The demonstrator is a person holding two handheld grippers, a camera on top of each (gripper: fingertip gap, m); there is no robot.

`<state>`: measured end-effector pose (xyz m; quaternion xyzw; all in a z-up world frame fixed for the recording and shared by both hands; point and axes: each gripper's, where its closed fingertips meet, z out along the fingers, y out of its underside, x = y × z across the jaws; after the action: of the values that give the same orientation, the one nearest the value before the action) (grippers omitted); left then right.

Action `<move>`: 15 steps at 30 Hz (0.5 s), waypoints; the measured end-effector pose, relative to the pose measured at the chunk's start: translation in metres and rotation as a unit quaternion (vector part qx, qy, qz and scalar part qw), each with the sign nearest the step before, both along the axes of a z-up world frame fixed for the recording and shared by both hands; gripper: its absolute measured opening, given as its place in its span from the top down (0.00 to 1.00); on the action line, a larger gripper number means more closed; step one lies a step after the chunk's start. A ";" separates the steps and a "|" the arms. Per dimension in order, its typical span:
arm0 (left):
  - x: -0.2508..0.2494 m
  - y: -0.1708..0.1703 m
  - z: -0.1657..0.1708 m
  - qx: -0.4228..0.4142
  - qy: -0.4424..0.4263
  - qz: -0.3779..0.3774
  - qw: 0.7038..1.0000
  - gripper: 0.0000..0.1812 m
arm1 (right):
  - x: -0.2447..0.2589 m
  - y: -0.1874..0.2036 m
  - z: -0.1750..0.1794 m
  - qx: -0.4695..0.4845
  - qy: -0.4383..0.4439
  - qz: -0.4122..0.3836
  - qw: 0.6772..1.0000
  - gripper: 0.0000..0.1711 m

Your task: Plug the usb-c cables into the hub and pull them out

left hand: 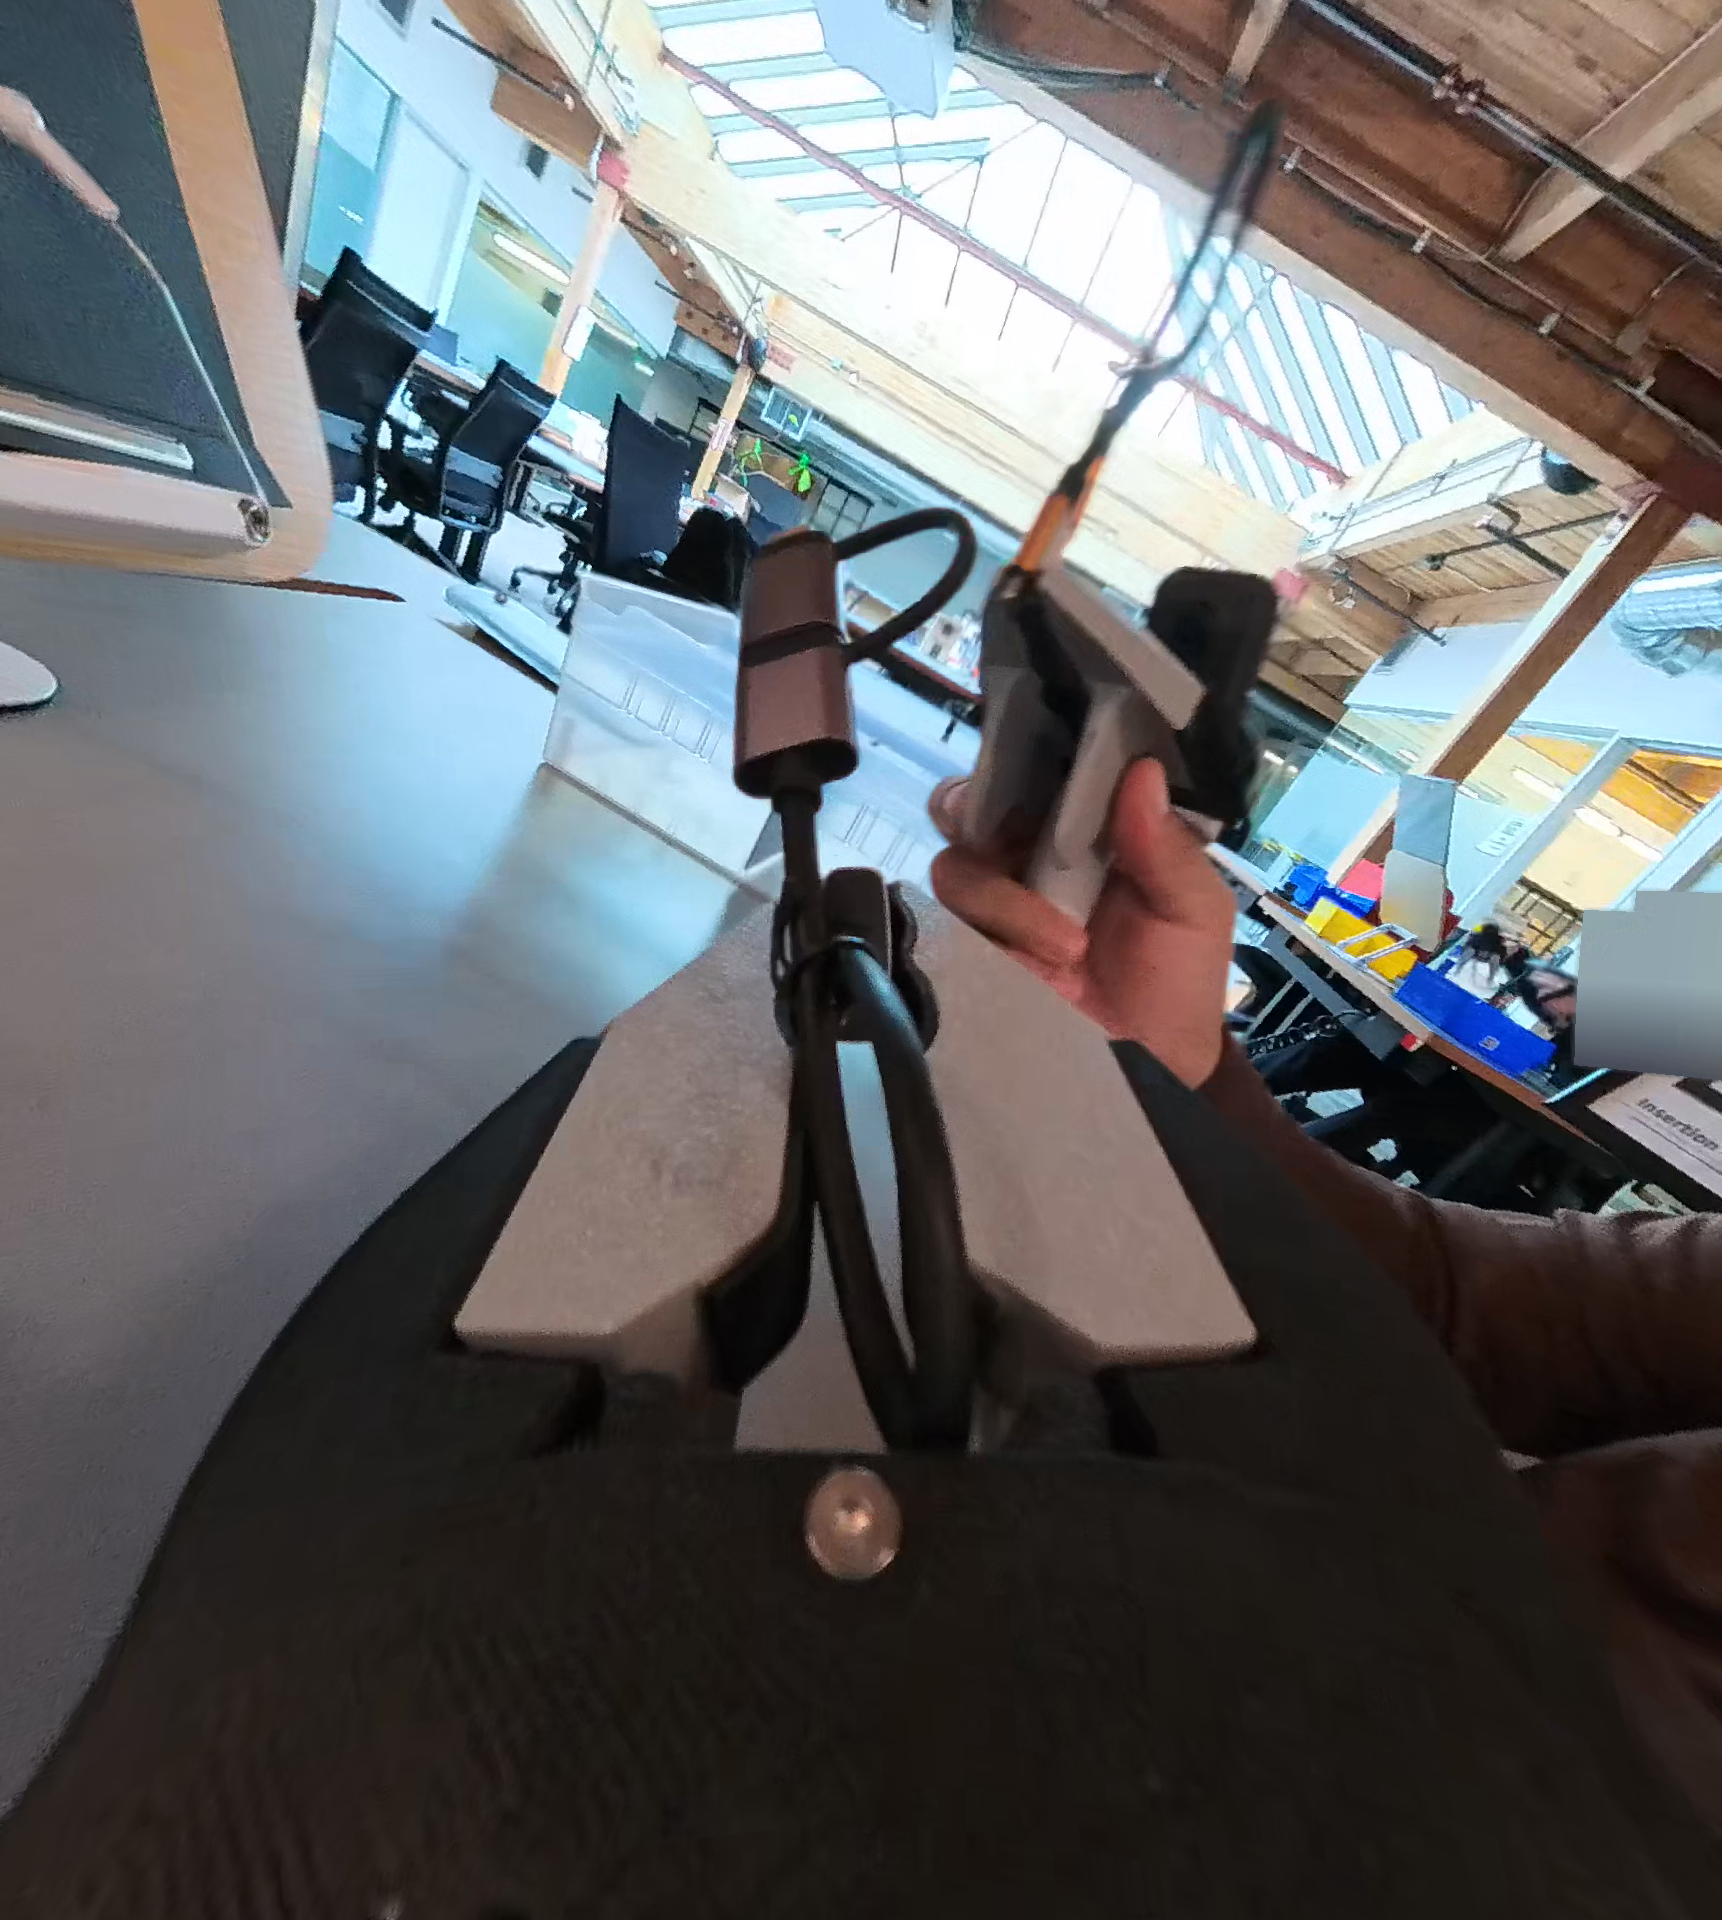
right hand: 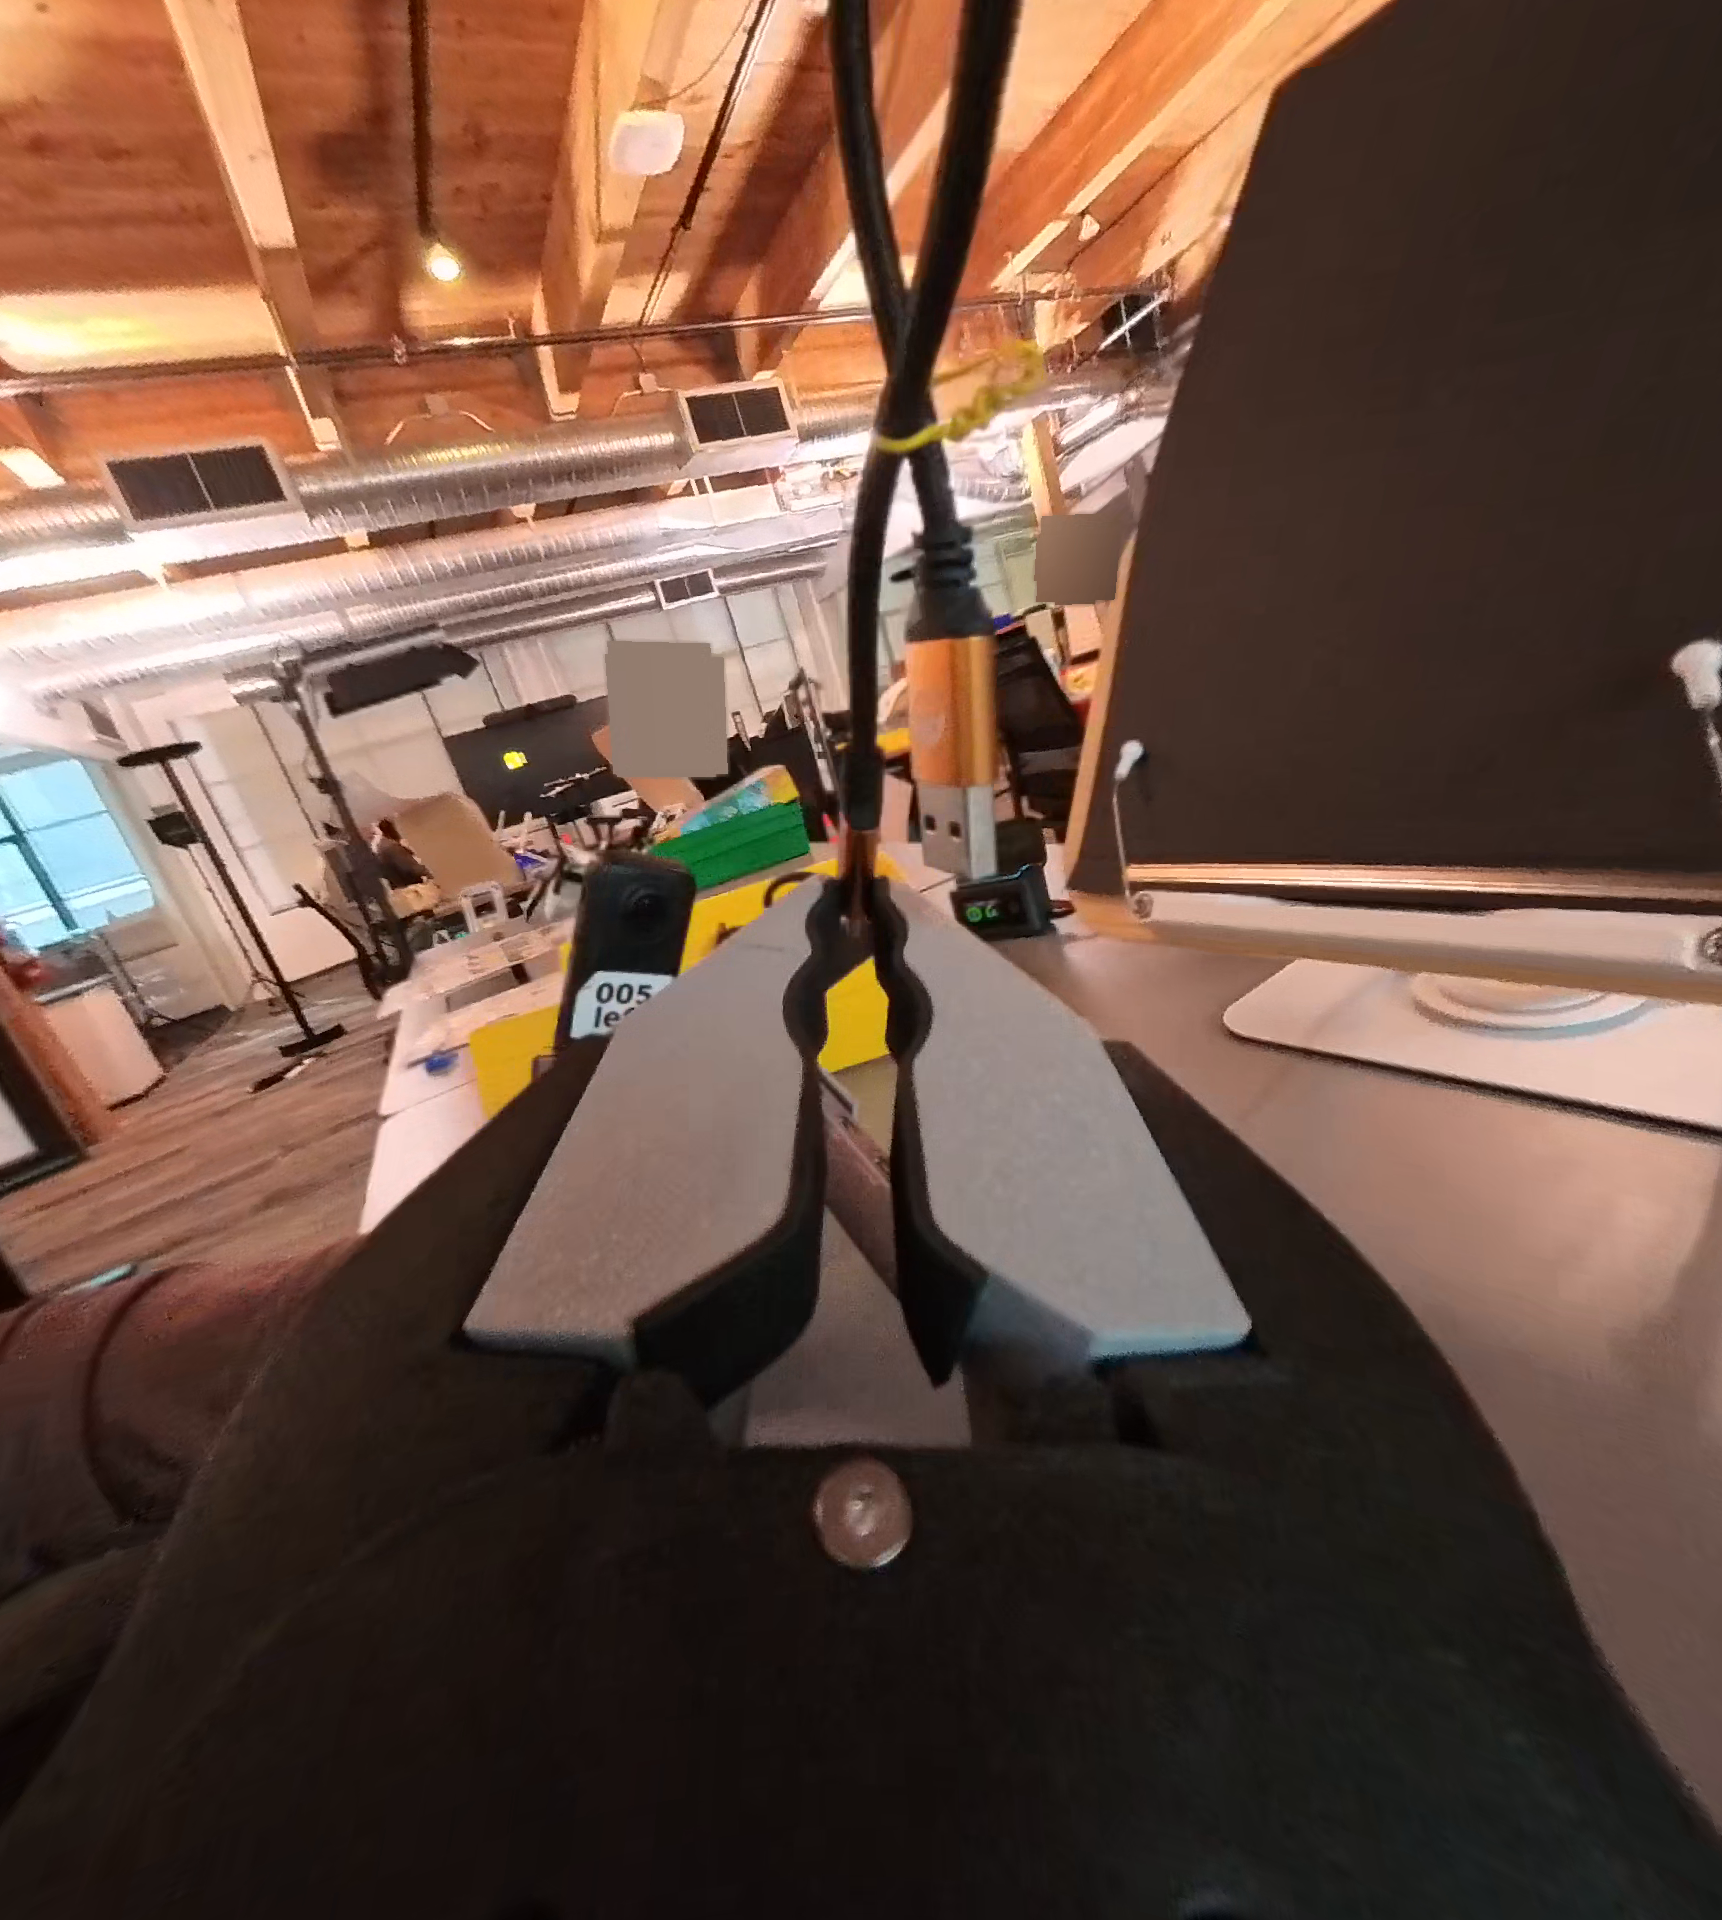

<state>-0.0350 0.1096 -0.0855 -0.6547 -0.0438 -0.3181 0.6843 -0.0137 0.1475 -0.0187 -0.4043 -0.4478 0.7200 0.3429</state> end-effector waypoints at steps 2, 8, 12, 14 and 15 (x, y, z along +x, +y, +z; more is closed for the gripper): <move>0.001 0.002 -0.006 -0.016 0.020 0.004 1.000 0.96 | 0.017 0.001 0.007 0.021 0.010 -0.008 1.000 0.99; 0.016 0.005 -0.011 -0.039 0.093 0.001 0.995 0.96 | 0.101 0.051 0.051 0.143 0.000 -0.089 0.986 0.98; 0.018 0.006 -0.015 -0.054 0.094 0.002 0.994 0.96 | 0.159 0.119 0.057 0.236 -0.085 -0.183 0.951 0.98; 0.017 0.007 -0.017 -0.061 0.095 0.006 0.994 0.96 | 0.182 0.158 0.035 0.305 -0.185 -0.231 0.905 0.98; 0.017 0.007 -0.017 -0.063 0.095 0.007 0.993 0.96 | 0.193 0.177 0.023 0.344 -0.228 -0.256 0.874 0.99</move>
<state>-0.0184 0.1165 -0.1026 -0.7234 -0.0028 -0.2458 0.6452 0.1789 0.3241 0.0044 -0.5144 -0.6138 0.2959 0.5207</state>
